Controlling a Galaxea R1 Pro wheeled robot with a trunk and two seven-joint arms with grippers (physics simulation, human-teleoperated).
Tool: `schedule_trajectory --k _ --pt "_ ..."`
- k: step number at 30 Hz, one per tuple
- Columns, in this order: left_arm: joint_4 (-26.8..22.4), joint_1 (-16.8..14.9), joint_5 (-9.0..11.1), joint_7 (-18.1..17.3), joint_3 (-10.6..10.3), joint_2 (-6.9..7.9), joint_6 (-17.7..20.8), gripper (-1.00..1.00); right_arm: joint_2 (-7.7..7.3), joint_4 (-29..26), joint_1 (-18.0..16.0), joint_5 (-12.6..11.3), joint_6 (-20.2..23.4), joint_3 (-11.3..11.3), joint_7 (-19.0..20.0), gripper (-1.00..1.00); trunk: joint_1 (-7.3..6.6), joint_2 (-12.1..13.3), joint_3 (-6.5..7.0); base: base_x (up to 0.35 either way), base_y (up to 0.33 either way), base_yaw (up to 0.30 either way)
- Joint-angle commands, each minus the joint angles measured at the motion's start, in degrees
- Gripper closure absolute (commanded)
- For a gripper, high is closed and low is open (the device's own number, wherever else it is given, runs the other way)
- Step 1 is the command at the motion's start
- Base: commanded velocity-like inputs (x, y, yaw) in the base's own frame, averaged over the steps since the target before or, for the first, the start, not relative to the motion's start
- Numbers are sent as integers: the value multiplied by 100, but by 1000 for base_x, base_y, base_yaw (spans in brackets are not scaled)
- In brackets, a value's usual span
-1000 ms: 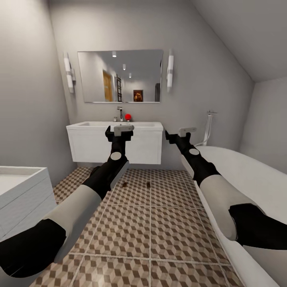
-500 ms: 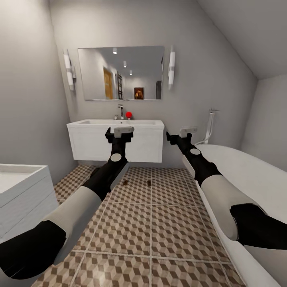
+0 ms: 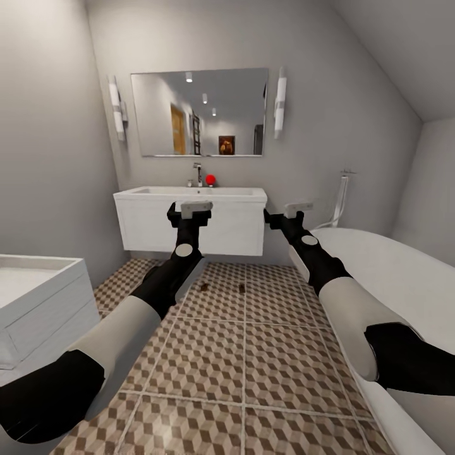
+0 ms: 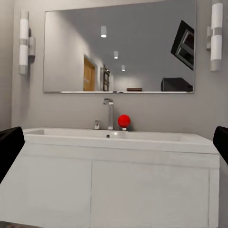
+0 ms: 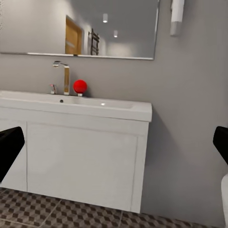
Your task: Take the four mousetraps from the cabinet in the bathroom and place them on the bathroom floor. Make sure all four end up on the same floor surface, and ensure that at least two of them are either under or directly next to the same bathroom sink.
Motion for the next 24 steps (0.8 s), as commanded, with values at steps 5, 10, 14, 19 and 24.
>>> schedule_trajectory --k 5,10,14,19,24 --pt "7 2 60 32 -28 3 -44 -100 -1 6 -4 -12 -19 6 9 -100 -1 -3 -30 0 0 91" --pt "7 10 60 32 -28 3 -41 -100 -1 6 -4 -12 -19 6 9 -100 -1 -3 -54 0 0 91" --pt "7 12 60 32 -28 3 -40 -100 -1 6 -4 -12 -19 6 9 -100 -1 -3 -74 0 0 91" --pt "7 13 60 32 -28 3 -39 -100 -3 6 -4 -12 -19 6 9 -100 -1 -3 -99 0 0 92" --pt "7 13 60 32 -28 3 -43 -100 -14 6 -4 -12 -17 6 9 -100 -1 -3 -124 0 0 94"
